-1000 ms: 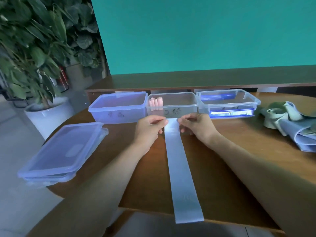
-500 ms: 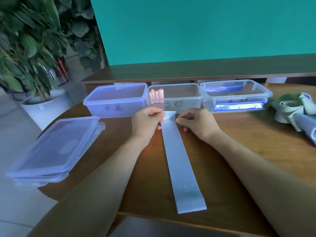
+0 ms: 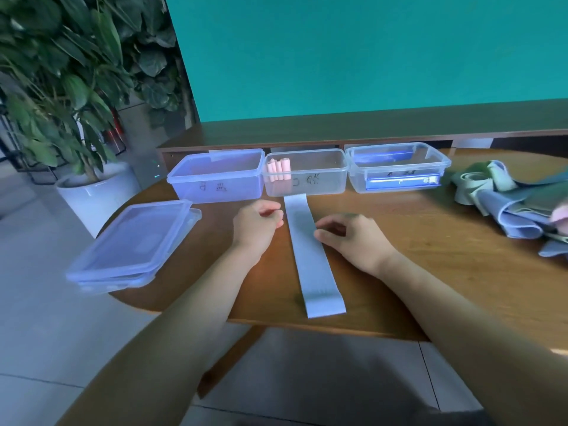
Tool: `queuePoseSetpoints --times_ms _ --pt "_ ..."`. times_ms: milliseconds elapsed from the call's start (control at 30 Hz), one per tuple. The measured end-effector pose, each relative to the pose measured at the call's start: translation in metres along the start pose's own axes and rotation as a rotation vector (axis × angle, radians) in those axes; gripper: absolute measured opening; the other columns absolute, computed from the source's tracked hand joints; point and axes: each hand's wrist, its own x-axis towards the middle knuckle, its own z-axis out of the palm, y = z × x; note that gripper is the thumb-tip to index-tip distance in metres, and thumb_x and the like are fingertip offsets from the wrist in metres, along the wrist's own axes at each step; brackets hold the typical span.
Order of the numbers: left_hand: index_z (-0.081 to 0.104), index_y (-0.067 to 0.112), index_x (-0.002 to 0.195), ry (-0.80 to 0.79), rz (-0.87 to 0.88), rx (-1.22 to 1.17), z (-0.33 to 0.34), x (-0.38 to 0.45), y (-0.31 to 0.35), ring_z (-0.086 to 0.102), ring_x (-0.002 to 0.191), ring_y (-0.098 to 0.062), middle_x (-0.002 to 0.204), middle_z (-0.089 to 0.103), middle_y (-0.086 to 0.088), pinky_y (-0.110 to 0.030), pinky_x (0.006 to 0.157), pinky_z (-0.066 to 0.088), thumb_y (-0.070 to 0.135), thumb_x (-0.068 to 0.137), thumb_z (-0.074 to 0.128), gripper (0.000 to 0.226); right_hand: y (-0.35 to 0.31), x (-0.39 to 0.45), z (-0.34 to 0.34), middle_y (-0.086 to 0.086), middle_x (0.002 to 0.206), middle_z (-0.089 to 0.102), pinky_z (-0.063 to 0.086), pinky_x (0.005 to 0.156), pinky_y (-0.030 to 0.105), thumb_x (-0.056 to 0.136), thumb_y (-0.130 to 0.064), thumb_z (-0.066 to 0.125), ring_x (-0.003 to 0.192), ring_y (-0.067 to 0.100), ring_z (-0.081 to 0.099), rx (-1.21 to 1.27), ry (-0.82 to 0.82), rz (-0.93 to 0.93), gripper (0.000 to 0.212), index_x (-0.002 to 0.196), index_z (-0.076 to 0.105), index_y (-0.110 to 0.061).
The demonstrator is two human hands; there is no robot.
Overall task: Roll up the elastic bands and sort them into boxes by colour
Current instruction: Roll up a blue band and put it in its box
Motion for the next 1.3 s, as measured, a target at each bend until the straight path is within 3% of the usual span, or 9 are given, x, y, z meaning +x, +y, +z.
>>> queuePoseSetpoints --times_ms 133,267,367,500,667,800,900,1067,1300 --pt "0.074 0.027 0.109 -0.081 0.070 0.173 -0.015 -0.039 0.003 0.063 0.098 0.006 0.103 0.071 0.018 -0.022 0.096 0.051 0.022 0.090 0.071 0.020 -0.007 -0.036 -0.007 -0.018 0.115 0.070 0.039 0.092 0.015 0.094 -0.044 0.067 0.110 0.003 0.060 0.037 -0.012 -0.008 0.026 0.115 0.073 -0.029" --pt "0.076 0.033 0.103 -0.190 0.126 0.175 -0.035 -0.088 0.013 0.065 0.096 0.005 0.097 0.073 0.017 -0.021 0.092 0.051 0.026 0.087 0.074 0.017 -0.010 -0.074 -0.014 -0.022 0.111 0.072 0.047 0.106 0.031 0.089 -0.040 0.075 0.111 -0.001 0.063 0.221 -0.030 -0.052 0.019 0.107 0.075 -0.034" --pt "0.078 0.028 0.098 -0.289 0.197 0.096 -0.048 -0.125 0.020 0.069 0.093 -0.006 0.094 0.075 0.014 -0.026 0.087 0.054 0.022 0.085 0.078 0.014 -0.014 -0.096 -0.013 -0.019 0.104 0.073 0.050 0.099 0.032 0.086 -0.033 0.079 0.103 0.004 0.067 0.240 -0.067 -0.140 0.014 0.099 0.076 -0.033" --pt "0.080 0.022 0.086 -0.386 0.400 0.214 -0.049 -0.150 0.020 0.069 0.085 -0.015 0.087 0.074 0.011 -0.024 0.074 0.053 0.023 0.080 0.083 0.007 -0.013 -0.109 -0.015 -0.009 0.096 0.071 0.051 0.087 0.030 0.084 -0.024 0.081 0.095 0.016 0.067 0.241 -0.111 -0.274 0.010 0.094 0.078 -0.024" --pt "0.081 0.022 0.090 -0.422 0.596 0.403 -0.047 -0.146 0.010 0.066 0.093 -0.007 0.091 0.072 0.015 -0.028 0.080 0.054 0.034 0.083 0.079 0.014 -0.006 -0.106 -0.018 -0.011 0.098 0.072 0.052 0.087 0.027 0.084 -0.024 0.082 0.096 0.013 0.068 0.134 -0.199 -0.346 0.011 0.094 0.079 -0.020" --pt "0.080 0.023 0.089 -0.407 0.623 0.429 -0.046 -0.148 0.011 0.064 0.094 -0.005 0.091 0.070 0.017 -0.025 0.080 0.052 0.035 0.084 0.078 0.014 -0.006 -0.105 -0.018 -0.013 0.097 0.071 0.050 0.087 0.021 0.083 -0.026 0.082 0.096 0.010 0.068 0.119 -0.198 -0.350 0.011 0.093 0.079 -0.022" --pt "0.079 0.023 0.088 -0.368 0.596 0.476 -0.044 -0.148 0.011 0.060 0.096 -0.003 0.094 0.063 0.018 -0.014 0.081 0.046 0.040 0.085 0.074 0.018 -0.008 -0.103 -0.017 -0.013 0.095 0.070 0.048 0.085 0.018 0.083 -0.028 0.081 0.094 0.008 0.067 0.085 -0.183 -0.357 0.011 0.091 0.078 -0.022" --pt "0.076 0.020 0.087 -0.340 0.576 0.505 -0.040 -0.152 0.011 0.050 0.103 0.002 0.101 0.053 0.015 -0.005 0.086 0.035 0.035 0.089 0.070 0.016 -0.009 -0.101 -0.016 -0.012 0.108 0.063 0.042 0.091 0.014 0.086 -0.032 0.077 0.104 0.004 0.061 0.039 -0.198 -0.300 0.009 0.089 0.077 -0.023" --pt "0.070 0.021 0.087 -0.353 0.459 0.545 -0.036 -0.152 0.012 0.045 0.108 0.000 0.111 0.047 0.013 -0.001 0.084 0.030 0.038 0.091 0.063 0.019 -0.016 -0.096 -0.015 -0.018 0.112 0.058 0.039 0.078 0.009 0.088 -0.033 0.076 0.093 -0.004 0.058 0.000 -0.209 -0.171 0.012 0.079 0.072 -0.026"
